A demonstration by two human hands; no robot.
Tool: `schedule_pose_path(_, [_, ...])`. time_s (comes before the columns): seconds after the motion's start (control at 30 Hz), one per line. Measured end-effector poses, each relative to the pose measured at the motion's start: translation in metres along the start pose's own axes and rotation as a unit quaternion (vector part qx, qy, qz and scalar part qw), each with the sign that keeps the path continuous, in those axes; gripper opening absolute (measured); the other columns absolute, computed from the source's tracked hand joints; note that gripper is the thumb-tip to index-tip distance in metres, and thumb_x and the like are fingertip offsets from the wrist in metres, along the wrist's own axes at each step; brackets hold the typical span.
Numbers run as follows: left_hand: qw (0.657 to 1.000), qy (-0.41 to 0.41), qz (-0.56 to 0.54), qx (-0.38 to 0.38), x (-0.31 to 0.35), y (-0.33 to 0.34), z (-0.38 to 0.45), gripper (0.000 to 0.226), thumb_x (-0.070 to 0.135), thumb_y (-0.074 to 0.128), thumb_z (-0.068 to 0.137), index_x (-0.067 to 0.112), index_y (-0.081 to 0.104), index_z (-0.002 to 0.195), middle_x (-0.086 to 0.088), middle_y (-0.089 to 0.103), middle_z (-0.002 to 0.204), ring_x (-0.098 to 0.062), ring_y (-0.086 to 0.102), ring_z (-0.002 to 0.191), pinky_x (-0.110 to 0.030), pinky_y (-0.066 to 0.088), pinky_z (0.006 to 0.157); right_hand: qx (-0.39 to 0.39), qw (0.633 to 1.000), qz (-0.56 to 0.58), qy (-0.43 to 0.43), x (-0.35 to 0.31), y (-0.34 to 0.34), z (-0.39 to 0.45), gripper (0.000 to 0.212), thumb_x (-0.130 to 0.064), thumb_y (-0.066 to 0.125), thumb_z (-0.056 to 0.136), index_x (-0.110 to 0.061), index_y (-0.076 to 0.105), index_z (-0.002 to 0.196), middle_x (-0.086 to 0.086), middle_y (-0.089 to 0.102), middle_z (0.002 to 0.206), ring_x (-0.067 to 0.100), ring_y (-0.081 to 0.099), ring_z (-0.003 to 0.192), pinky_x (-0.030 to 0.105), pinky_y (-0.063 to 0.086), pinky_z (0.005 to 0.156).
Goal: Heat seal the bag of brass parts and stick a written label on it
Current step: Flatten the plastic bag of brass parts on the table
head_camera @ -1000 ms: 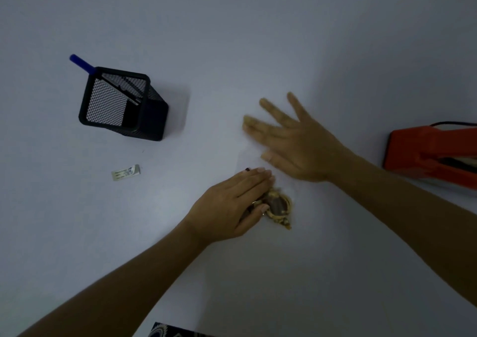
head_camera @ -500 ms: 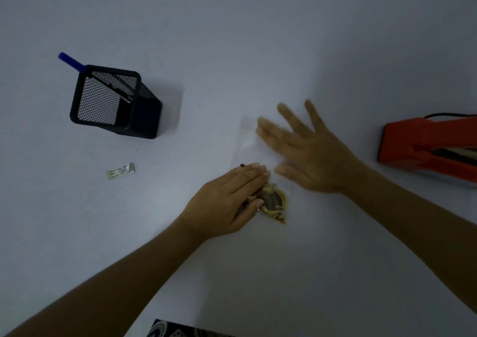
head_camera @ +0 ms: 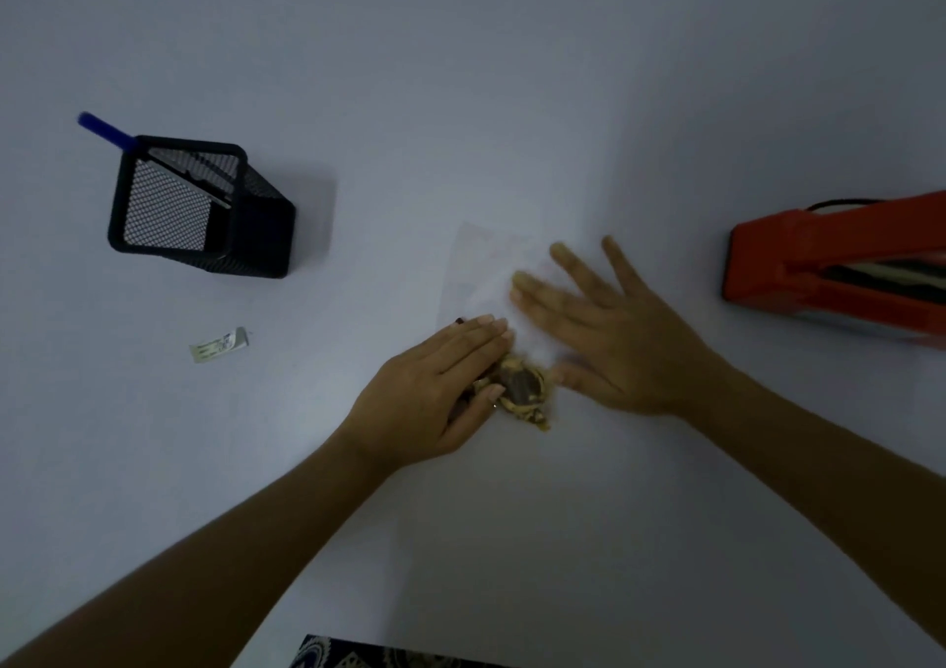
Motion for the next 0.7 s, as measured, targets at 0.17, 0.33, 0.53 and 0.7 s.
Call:
schedule_pose_path(0.17, [1.0,-0.007,0.0,-0.007,-0.001,0.001,0.003,0.044,0.032,0.05,0.095,0.005,0.057,0.129,-0.007,0.055,0.136,-0.015,0.047,0.13,-0.024,0.035,0.111,0.005,0.991,0.043,0.13,0.02,0.004,-0.008,0.068,-0.057,0.006,0.099,-0.018,0.026,0.151,0.005,0.021,0.16,0.03,0.011,0.148,0.06,0.008,0.117])
schedule_pose_path(0.33, [1.0,-0.008,0.002,0.0,-0.001,0.001,0.0,0.045,0.032,0.048,0.095,0.005,0.057,0.13,-0.007,0.056,0.135,-0.014,0.047,0.13,-0.023,0.036,0.109,0.178,0.848,0.265,0.424,0.015,-0.015,-0.032,0.054,-0.043,0.044,0.097,-0.009,0.046,0.139,0.012,0.053,0.137,0.025,0.048,0.127,0.03,0.037,0.104])
schedule_pose_path(0.53, [1.0,-0.011,-0.012,-0.009,-0.001,0.0,0.002,0.046,0.035,0.047,0.095,0.008,0.054,0.133,-0.005,0.053,0.138,-0.012,0.045,0.131,-0.026,0.04,0.107,0.188,0.652,0.453,0.578,-0.023,-0.007,-0.029,0.031,-0.035,0.069,0.086,-0.017,0.058,0.108,-0.01,0.061,0.08,-0.001,0.056,0.069,0.004,0.041,0.058])
schedule_pose_path(0.7, [0.999,0.009,-0.034,0.015,-0.001,-0.004,-0.002,0.046,0.033,0.051,0.095,0.009,0.053,0.134,-0.004,0.051,0.14,-0.013,0.045,0.131,-0.029,0.046,0.103,0.224,0.519,0.585,0.581,-0.023,0.012,-0.025,0.012,-0.025,0.075,0.079,-0.015,0.074,0.085,0.002,0.075,0.078,0.019,0.072,0.077,0.032,0.058,0.073])
Point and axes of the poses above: each hand's wrist, its own z-axis towards the middle knuckle, its own y-axis out of the palm, x = y × z, the point moved 7 cm from there along z, towards the middle knuckle
